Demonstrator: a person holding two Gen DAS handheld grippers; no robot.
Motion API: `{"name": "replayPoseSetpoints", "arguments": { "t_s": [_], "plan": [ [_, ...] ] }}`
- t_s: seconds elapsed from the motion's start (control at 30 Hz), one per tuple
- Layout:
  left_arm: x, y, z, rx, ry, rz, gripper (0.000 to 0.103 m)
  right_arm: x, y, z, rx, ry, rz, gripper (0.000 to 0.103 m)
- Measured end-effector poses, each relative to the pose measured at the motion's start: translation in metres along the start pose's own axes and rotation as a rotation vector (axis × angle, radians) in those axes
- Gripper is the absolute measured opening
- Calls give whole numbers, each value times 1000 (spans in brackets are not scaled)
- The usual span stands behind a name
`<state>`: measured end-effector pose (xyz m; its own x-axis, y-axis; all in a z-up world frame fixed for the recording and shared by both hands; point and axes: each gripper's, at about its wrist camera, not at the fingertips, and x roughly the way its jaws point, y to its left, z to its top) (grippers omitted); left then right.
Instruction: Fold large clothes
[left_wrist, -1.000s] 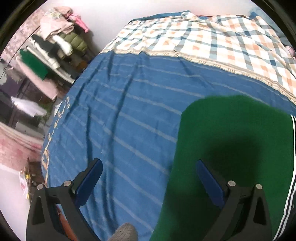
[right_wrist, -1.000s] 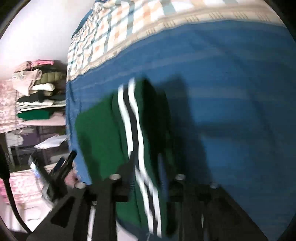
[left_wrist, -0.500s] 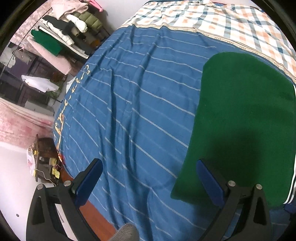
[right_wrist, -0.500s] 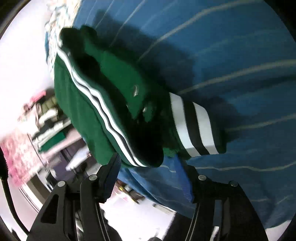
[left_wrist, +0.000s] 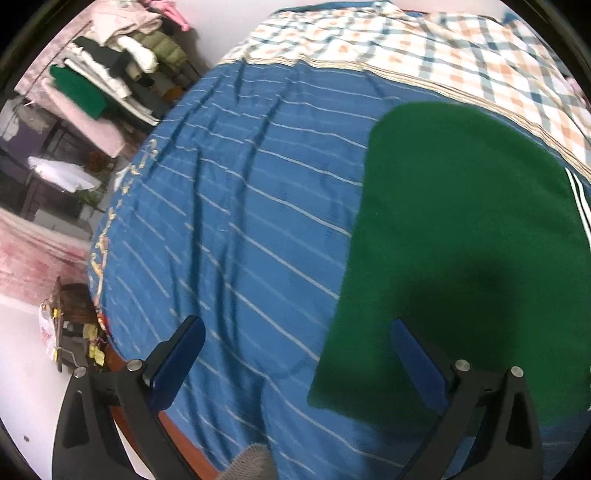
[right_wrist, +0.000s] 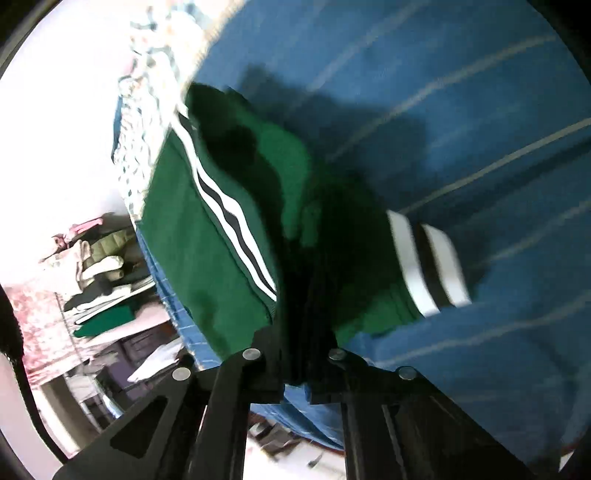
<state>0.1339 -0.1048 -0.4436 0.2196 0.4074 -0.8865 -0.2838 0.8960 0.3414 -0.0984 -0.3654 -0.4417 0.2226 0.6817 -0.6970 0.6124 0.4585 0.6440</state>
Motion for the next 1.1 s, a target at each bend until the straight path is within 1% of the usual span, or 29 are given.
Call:
{"name": "replayPoseSetpoints", "arguments": {
  "t_s": [0.07,0.13,0.17,0.2,0.27,0.3,0.33,0.37,0.43,0.47,0.5,0.53,0.57,0.6,0.67,0.7,0.73,0.77,0.8,0.83,0.93,0.97,1.0,1.03,1.07,1.1],
  "plan": [
    [6,-10,-2,29,0,2,103,-15,-3,-1,9,-44,-47,6],
    [19,-21,-5,65,5,8,103,-6,-18,6,47,-52,-106,6],
    [24,-26,-6,82,10,20,103,5,-26,9,72,-41,-125,6],
    [29,-30,-6,100,11,29,103,22,-34,16,68,-4,-138,6],
    [32,-31,-6,124,-4,48,103,36,-34,20,67,10,-145,7],
    [31,-29,-3,131,-13,51,103,39,-27,21,35,28,-152,8],
    [29,-26,-3,130,-20,49,103,39,-14,22,-36,63,-158,11],
    [27,-23,-1,125,-24,46,103,37,-7,22,-65,77,-156,14],
    [23,-17,3,112,-28,36,103,21,7,21,-122,57,-158,20],
    [21,-16,5,106,-33,34,103,12,13,23,-150,31,-172,24],
    [19,-14,7,100,-40,35,103,3,20,25,-178,0,-181,39],
    [18,-13,10,95,-48,33,103,-1,23,28,-190,-16,-172,54],
    [17,-14,14,91,-53,32,103,-6,24,35,-201,-32,-153,59],
    [16,-14,19,88,-59,32,103,-6,30,41,-214,-44,-140,60],
    [16,-15,31,80,-71,33,103,-3,42,62,-252,-43,-138,60],
    [16,-16,40,71,-80,30,103,3,55,71,-280,-43,-135,60],
    [16,-17,50,60,-96,25,103,4,62,80,-299,-37,-124,61],
    [17,-20,60,54,-112,22,103,11,77,87,-326,-26,-107,61],
    [20,-24,71,58,-126,23,103,11,85,91,-339,-23,-100,61],
    [26,-30,82,70,-131,34,103,0,75,98,-358,-19,-93,60],
    [48,-50,105,110,-146,71,103,22,118,100,-462,7,-83,57],
    [56,-56,109,130,-146,93,103,33,129,100,-496,26,-96,57],
    [67,-63,113,159,-138,120,103,46,137,102,-519,42,-137,56],
    [72,-65,114,170,-135,125,103,62,140,103,-537,61,-178,56],
    [76,-66,114,173,-132,116,103,83,140,104,-560,87,-231,56],
    [77,-63,113,168,-132,90,103,96,138,106,-580,94,-289,56]
  ]
}}
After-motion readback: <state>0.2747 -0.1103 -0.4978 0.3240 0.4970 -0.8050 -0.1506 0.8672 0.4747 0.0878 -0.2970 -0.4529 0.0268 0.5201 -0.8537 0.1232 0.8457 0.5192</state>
